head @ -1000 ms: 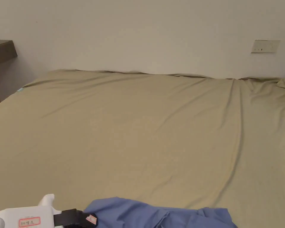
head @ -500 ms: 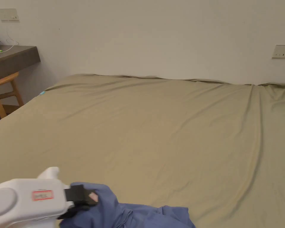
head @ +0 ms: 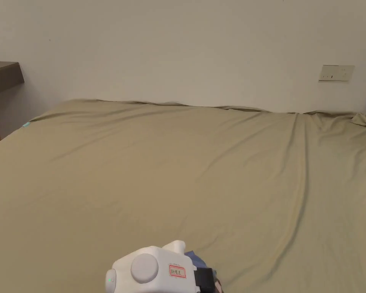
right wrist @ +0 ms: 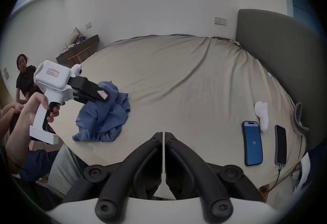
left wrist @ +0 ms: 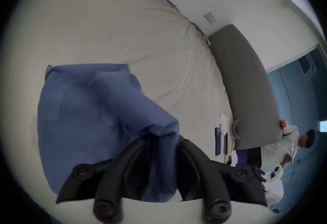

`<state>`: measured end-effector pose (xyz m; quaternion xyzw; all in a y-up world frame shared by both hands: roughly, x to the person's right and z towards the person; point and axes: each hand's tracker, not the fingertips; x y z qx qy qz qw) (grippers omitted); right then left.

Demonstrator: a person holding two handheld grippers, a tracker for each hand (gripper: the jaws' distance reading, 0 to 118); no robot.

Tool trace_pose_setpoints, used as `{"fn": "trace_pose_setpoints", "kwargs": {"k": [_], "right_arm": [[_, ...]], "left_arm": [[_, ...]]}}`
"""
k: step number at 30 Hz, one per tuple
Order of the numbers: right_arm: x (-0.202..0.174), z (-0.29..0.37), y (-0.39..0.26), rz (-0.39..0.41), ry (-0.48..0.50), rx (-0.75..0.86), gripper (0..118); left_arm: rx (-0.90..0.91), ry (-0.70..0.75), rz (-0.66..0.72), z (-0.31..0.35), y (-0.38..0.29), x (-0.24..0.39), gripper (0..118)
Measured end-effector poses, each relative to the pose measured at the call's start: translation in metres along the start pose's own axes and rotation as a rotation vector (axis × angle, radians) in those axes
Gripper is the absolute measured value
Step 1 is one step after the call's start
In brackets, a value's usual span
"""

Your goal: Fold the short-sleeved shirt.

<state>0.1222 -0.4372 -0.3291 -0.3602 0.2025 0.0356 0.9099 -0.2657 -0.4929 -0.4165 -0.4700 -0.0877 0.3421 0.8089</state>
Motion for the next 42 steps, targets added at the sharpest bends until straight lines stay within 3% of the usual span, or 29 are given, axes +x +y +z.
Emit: {"fn": "trace_pose_setpoints", "kwargs": {"k": [4,8,14,16,17,18,19,22,25,27,29,33,36,42], "right_arm": [[-0.001,-0.001,-0.001,0.004,0.007,-0.006,4],[-0.008,-0.009,-0.002,0.025,0.025,-0.026,4],[-0.020,-0.014,-0.002,0.047,0.064,-0.045,4],[-0.021,-0.013,0.000,0.056,0.069,-0.044,4],[-0.022,-0.012,0.001,0.061,0.068,-0.039,4],[-0.022,-0.011,0.002,0.061,0.066,-0.033,4],[-0.022,-0.010,0.002,0.059,0.066,-0.031,4],[-0.021,-0.007,0.003,0.048,0.064,-0.025,4],[-0.022,-0.008,0.004,0.051,0.059,-0.032,4],[-0.025,-0.013,0.005,0.055,0.070,-0.044,4],[-0.026,-0.021,0.006,0.047,0.085,-0.052,4],[-0.033,-0.050,0.016,0.033,0.172,-0.063,4],[-0.045,-0.072,0.039,0.017,0.304,-0.049,4],[-0.082,-0.172,0.073,-0.135,0.788,-0.162,4]], "left_arm": [[0.066,-0.045,0.031,0.037,0.001,-0.012,34],[0.170,-0.150,0.017,0.079,-0.003,-0.020,72],[0.216,-0.287,0.009,0.078,-0.015,-0.048,73],[0.192,-0.309,-0.015,0.055,-0.018,-0.058,63],[0.155,-0.350,-0.011,0.035,-0.020,-0.062,31],[0.133,-0.363,0.008,0.019,-0.024,-0.066,8],[0.109,-0.377,0.026,0.004,-0.029,-0.069,6],[-0.031,-0.444,0.066,-0.045,-0.050,-0.073,3],[-0.112,-0.255,0.006,-0.074,-0.076,-0.067,0],[0.009,-0.325,-0.078,-0.057,-0.083,-0.057,0],[-0.097,-0.272,-0.041,-0.057,-0.081,-0.053,0],[-0.031,-0.305,-0.163,-0.006,-0.088,-0.038,0],[0.096,-0.423,-0.142,0.058,-0.081,-0.051,0],[0.338,-0.161,0.012,0.144,-0.047,-0.139,0]]}}
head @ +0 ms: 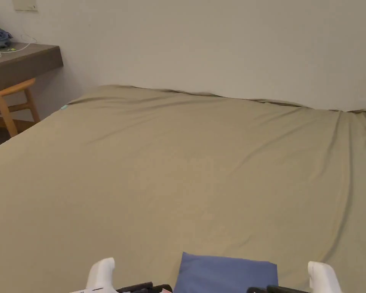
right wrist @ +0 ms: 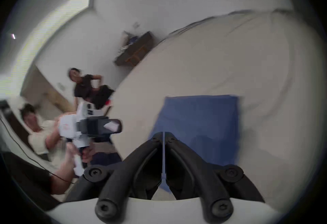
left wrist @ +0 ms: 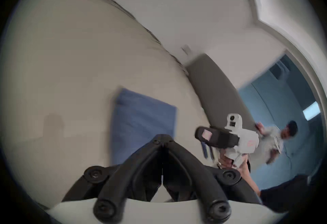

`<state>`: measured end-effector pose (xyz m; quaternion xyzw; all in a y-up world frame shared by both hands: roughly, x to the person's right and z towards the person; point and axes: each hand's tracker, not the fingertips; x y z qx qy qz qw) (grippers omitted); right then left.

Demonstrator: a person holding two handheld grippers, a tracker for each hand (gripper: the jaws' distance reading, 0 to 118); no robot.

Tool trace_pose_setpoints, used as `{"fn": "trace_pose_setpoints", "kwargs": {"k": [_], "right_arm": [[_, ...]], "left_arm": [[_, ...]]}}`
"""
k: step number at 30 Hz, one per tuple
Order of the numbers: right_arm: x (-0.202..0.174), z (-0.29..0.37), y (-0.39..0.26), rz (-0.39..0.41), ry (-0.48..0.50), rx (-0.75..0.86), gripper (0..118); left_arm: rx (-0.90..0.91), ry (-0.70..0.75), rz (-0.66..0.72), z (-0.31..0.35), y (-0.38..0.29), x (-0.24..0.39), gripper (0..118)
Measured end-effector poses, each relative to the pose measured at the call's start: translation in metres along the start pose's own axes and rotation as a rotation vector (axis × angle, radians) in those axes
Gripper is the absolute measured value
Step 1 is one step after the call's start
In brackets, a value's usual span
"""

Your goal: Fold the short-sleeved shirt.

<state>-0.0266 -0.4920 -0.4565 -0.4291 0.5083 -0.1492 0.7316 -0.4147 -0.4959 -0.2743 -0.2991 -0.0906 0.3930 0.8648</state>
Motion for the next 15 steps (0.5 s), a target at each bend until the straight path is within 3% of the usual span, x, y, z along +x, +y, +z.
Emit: {"fn": "trace_pose_setpoints", "kwargs": {"k": [2,4,5,7,8,9,10,11,12,13,14,15], "right_arm": [[0.020,-0.039,0.003,-0.089,0.158,-0.068,4],[0.043,-0.068,-0.001,-0.171,0.195,-0.117,4],[0.056,-0.078,-0.005,-0.207,0.153,-0.127,4],[0.084,-0.084,-0.018,-0.295,-0.031,-0.171,4],[0.099,-0.082,-0.028,-0.359,-0.051,-0.184,4],[0.110,-0.075,-0.035,-0.439,0.148,-0.100,4],[0.109,-0.068,-0.040,-0.474,0.167,-0.053,4],[0.107,-0.065,-0.041,-0.439,0.107,-0.079,4],[0.105,-0.065,-0.041,-0.417,0.127,-0.073,4],[0.103,-0.066,-0.039,-0.377,0.109,-0.080,4],[0.099,-0.068,-0.037,-0.371,0.107,-0.085,4],[0.100,-0.068,-0.036,-0.375,0.110,-0.089,4]], "left_arm": [[0.009,0.046,0.050,0.008,0.010,-0.025,0],[0.007,0.045,0.078,0.007,0.014,-0.043,0],[-0.002,0.045,0.111,0.004,0.016,-0.051,0],[-0.028,0.025,0.167,-0.005,0.015,-0.059,0],[-0.036,0.024,0.180,-0.010,0.015,-0.062,0],[-0.046,0.021,0.191,-0.014,0.015,-0.063,0],[-0.056,0.025,0.200,-0.020,0.016,-0.065,3],[-0.072,0.030,0.204,-0.027,0.016,-0.066,17],[-0.089,0.027,0.209,-0.034,0.017,-0.067,33],[-0.128,0.014,0.207,-0.043,0.017,-0.067,60],[-0.179,0.002,0.200,-0.055,0.017,-0.066,94],[-0.217,-0.014,0.201,-0.066,0.017,-0.064,98]]}}
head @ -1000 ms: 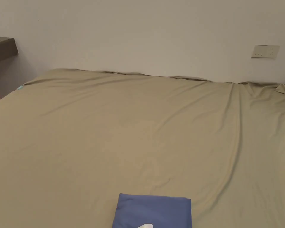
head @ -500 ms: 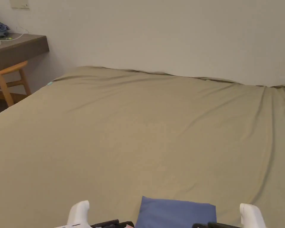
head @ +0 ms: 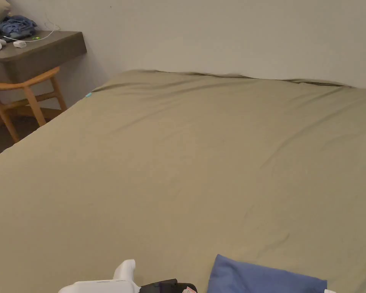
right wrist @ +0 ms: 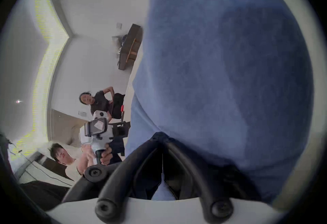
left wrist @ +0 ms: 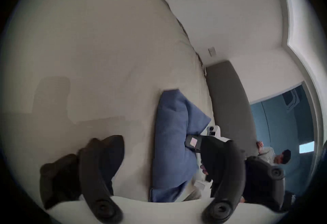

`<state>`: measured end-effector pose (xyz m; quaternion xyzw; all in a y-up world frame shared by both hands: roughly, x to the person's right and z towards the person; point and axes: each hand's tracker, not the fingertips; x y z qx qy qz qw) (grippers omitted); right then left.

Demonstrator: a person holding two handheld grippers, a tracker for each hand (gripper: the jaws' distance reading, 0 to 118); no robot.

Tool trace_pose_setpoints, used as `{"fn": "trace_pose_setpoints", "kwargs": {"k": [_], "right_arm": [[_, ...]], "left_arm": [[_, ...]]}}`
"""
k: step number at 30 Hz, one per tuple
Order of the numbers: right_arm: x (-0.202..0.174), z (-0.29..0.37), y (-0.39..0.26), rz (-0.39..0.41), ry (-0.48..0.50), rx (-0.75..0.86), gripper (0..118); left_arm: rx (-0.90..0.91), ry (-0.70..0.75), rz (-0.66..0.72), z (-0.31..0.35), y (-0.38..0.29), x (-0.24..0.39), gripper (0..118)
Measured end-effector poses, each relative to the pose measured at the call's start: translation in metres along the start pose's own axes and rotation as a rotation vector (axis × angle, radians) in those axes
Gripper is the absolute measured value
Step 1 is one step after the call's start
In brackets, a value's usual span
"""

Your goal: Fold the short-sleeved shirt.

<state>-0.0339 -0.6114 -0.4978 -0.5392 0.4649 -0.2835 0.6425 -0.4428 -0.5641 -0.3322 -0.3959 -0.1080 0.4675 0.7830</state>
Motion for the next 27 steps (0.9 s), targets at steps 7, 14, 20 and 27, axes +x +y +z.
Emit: {"fn": "trace_pose_setpoints", "kwargs": {"k": [7,14,20,27], "right_arm": [[-0.001,0.000,-0.004,0.003,0.013,0.016,4],[-0.002,0.002,-0.007,0.032,0.014,0.032,4],[-0.018,0.015,-0.013,0.100,-0.023,0.080,4],[-0.059,0.055,-0.023,0.227,-0.052,0.148,4]], "left_arm": [[-0.093,-0.181,0.059,-0.064,-0.001,0.005,98],[-0.131,-0.198,0.168,-0.075,-0.012,-0.016,26],[-0.125,-0.146,0.039,-0.058,-0.002,-0.003,25],[-0.073,-0.021,-0.066,0.044,0.069,-0.009,25]]}}
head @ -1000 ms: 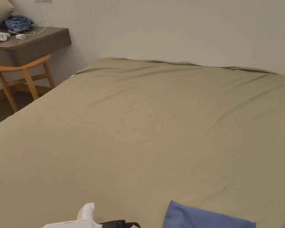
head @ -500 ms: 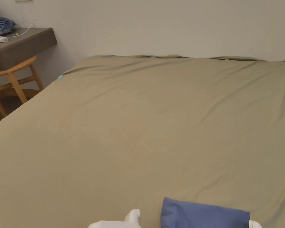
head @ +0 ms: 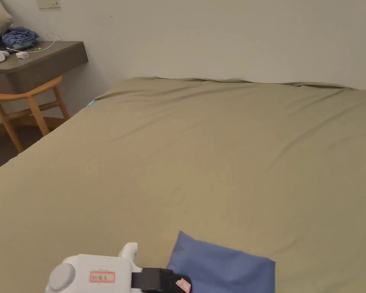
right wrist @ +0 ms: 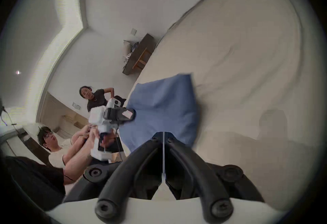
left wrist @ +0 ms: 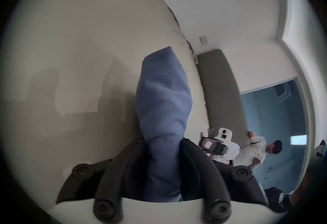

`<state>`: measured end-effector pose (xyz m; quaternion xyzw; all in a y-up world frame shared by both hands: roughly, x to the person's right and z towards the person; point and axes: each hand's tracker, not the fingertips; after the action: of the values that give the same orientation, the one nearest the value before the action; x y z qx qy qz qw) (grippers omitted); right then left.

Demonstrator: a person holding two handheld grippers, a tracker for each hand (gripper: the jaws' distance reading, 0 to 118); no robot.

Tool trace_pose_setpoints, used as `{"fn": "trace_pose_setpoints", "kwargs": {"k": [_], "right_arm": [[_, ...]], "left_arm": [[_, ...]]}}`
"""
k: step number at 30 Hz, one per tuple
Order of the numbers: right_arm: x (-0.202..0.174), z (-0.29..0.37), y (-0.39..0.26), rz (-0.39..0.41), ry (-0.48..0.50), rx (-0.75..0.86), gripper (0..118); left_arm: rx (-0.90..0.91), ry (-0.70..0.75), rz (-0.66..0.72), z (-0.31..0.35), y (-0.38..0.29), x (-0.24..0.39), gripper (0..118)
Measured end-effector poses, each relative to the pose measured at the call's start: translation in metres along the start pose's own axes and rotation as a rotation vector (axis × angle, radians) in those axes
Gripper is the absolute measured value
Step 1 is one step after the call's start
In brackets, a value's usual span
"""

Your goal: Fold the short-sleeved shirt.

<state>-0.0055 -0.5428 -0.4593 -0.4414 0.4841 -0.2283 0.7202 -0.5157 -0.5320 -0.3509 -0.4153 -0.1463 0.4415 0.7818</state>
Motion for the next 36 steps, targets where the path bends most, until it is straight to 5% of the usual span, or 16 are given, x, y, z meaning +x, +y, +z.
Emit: {"fn": "trace_pose_setpoints", "kwargs": {"k": [7,13,15,17,19,25,27,30,36], "right_arm": [[-0.012,0.021,-0.015,0.027,-0.076,0.001,4],[-0.003,0.023,-0.033,-0.052,-0.170,-0.051,4],[-0.005,0.020,-0.035,-0.054,-0.183,-0.069,4],[-0.010,0.017,-0.036,-0.057,-0.196,-0.076,4],[-0.015,0.017,-0.036,-0.048,-0.197,-0.076,4],[-0.026,0.018,-0.028,-0.006,-0.186,-0.066,4],[-0.031,0.021,-0.023,0.026,-0.202,-0.052,4],[-0.044,0.035,-0.009,0.094,-0.275,0.005,4],[-0.077,0.069,0.023,0.210,-0.479,0.081,4]], "left_arm": [[0.021,0.319,-0.019,0.154,0.092,-0.040,25],[0.036,0.503,0.091,0.228,0.129,-0.081,25],[-0.011,0.577,0.130,0.230,0.133,-0.100,45],[-0.051,0.720,0.136,0.230,0.134,-0.118,97],[-0.058,0.899,0.117,0.237,0.132,-0.124,97],[0.180,0.925,0.169,0.282,0.125,-0.070,97],[0.317,0.856,0.107,0.279,0.113,-0.026,83],[0.461,0.730,-0.171,0.251,0.087,0.046,32],[0.554,0.587,-0.580,0.118,-0.011,0.157,0]]}}
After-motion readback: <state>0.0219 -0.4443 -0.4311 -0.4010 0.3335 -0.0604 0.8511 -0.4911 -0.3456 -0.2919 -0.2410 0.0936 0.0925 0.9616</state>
